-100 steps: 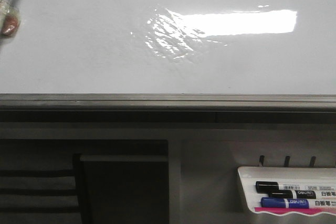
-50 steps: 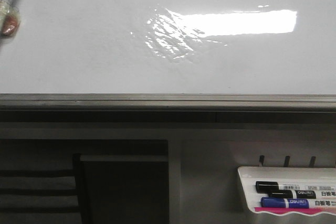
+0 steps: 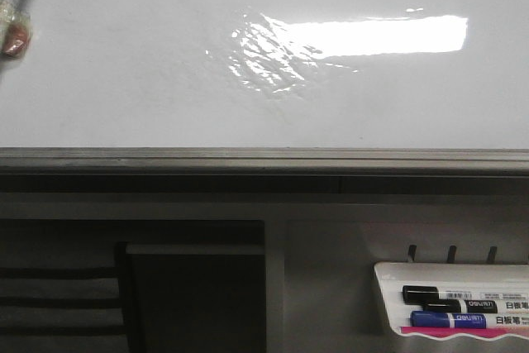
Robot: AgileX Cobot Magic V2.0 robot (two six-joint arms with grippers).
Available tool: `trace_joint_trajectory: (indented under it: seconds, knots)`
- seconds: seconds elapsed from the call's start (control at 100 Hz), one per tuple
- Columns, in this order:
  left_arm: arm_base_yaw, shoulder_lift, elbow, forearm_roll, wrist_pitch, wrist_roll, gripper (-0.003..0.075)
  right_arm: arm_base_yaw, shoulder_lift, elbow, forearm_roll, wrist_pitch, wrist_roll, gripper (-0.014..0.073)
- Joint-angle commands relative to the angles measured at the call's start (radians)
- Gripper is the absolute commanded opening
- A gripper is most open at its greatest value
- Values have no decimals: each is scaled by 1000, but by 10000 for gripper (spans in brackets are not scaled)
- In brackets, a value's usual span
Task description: Write number 7 on whiteboard
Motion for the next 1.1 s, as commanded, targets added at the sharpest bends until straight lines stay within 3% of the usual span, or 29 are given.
trace_joint_trajectory:
  seconds: [0.0,0.16,0.32,0.76,1.09]
  knots:
    - [-4,-22,33,-9,-115,2,-20,-9,-20,30,-10,-89,1,-71]
    - [-4,-22,-10,-94,-170,2,-20,-9,-20,-25,45,-66,23,-71]
    - [-4,-12,-123,-94,-107,2,-20,-9,-8,-194,72,127,22,-71]
    - [-4,331,-621,30,356,7,-20,-7,351,-602,54,485,-6,-71]
    - [-4,464,-654,30,370,7,-20,-7,466,-643,54,471,-6,-71]
